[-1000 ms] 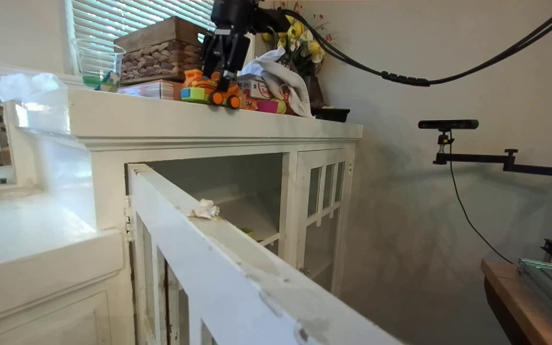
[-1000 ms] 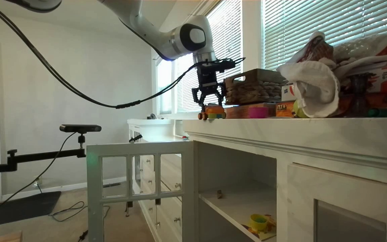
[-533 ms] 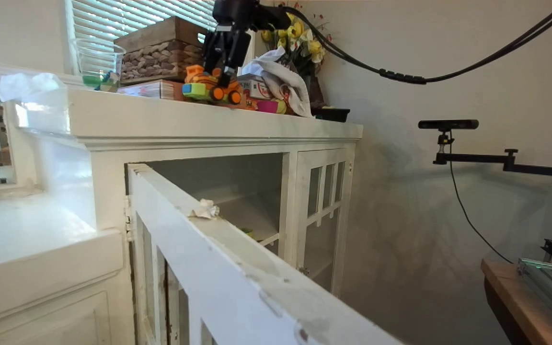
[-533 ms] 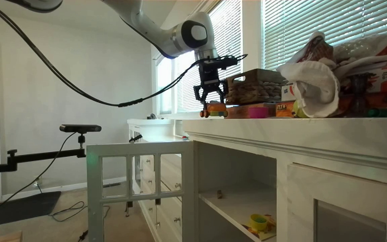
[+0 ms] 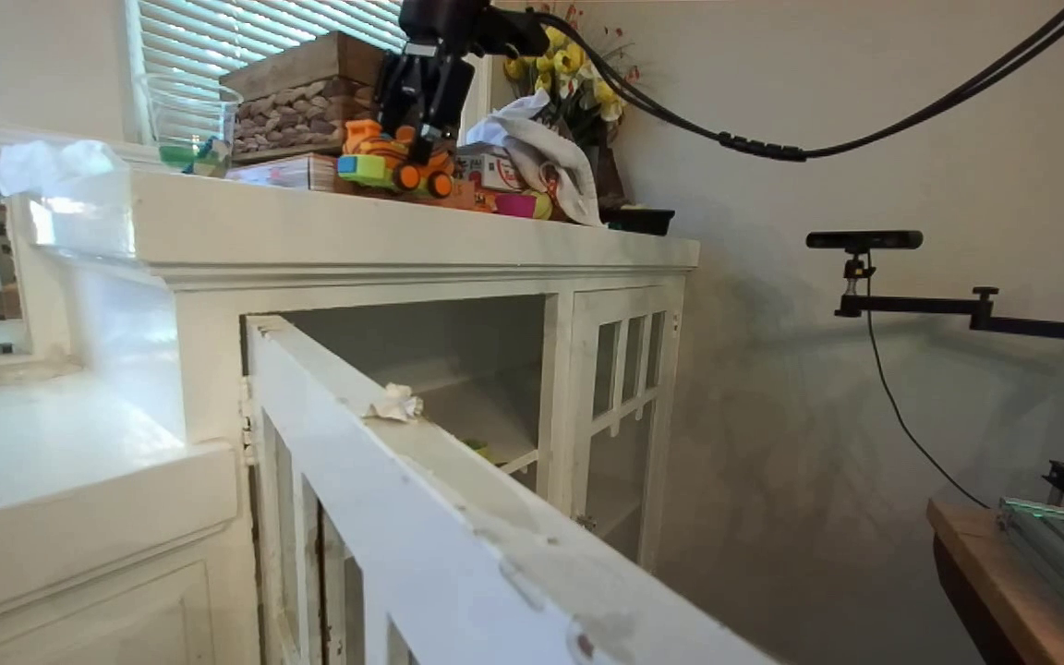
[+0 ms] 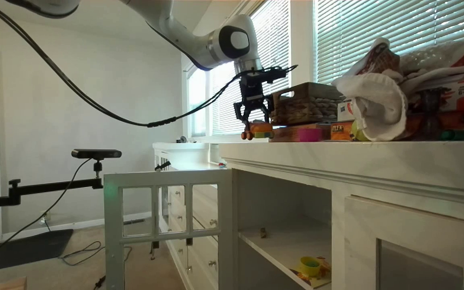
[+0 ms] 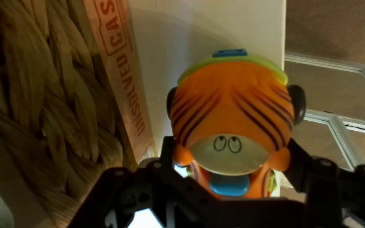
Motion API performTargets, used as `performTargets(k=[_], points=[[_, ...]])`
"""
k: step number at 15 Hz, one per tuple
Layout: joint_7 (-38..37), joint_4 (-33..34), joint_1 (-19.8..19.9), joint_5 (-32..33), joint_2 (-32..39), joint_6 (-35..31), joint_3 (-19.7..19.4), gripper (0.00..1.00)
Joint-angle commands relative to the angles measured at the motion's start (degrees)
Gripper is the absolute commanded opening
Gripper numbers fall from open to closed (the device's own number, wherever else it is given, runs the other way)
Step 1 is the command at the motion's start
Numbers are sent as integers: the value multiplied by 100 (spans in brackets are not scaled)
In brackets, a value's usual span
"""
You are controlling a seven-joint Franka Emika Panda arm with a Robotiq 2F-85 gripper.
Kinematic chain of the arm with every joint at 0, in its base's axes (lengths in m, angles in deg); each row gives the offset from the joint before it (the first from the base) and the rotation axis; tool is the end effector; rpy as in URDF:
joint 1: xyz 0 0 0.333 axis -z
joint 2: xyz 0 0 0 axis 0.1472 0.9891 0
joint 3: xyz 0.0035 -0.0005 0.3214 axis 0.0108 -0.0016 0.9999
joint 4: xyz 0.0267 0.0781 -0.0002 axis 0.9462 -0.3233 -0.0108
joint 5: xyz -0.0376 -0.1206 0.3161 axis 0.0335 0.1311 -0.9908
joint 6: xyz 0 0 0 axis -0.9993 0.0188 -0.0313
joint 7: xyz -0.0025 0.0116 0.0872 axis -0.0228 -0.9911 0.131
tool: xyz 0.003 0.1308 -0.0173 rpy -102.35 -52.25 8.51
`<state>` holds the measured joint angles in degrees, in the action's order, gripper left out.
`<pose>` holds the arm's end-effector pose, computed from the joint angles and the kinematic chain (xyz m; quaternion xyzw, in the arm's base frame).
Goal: Move the orange toy car to the right
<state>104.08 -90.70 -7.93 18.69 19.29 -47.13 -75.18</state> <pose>0.6530 0.0356 0.5196 0.8133 0.5571 0.1478 0.0799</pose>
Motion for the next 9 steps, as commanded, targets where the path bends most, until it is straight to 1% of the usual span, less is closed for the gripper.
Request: performTargets(k=[1, 5, 9], points=[[403, 251, 76, -135, 222, -121, 144, 55], [535, 292, 82, -118, 286, -135, 177, 55], [603, 174, 128, -153, 219, -145, 168, 55]])
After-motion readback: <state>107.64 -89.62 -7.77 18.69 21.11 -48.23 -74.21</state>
